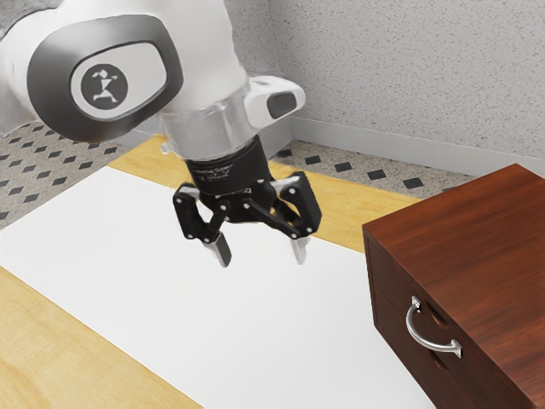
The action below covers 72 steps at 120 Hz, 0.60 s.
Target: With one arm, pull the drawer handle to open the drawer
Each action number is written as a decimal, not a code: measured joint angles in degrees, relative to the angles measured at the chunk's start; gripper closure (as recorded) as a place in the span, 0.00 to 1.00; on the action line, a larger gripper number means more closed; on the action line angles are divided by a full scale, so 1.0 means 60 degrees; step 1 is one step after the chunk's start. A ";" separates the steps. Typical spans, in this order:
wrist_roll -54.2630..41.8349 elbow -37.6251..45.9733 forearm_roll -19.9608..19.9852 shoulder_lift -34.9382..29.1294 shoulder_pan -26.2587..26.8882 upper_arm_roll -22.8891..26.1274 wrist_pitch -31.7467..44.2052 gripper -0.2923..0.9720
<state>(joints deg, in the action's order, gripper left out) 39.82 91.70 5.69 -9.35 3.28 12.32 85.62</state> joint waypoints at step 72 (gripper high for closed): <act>0.4714 0.1474 -0.0846 0.0142 0.1044 0.0271 0.2798 0.23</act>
<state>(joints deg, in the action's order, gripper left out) 68.11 100.54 0.61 -8.49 9.55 13.94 102.41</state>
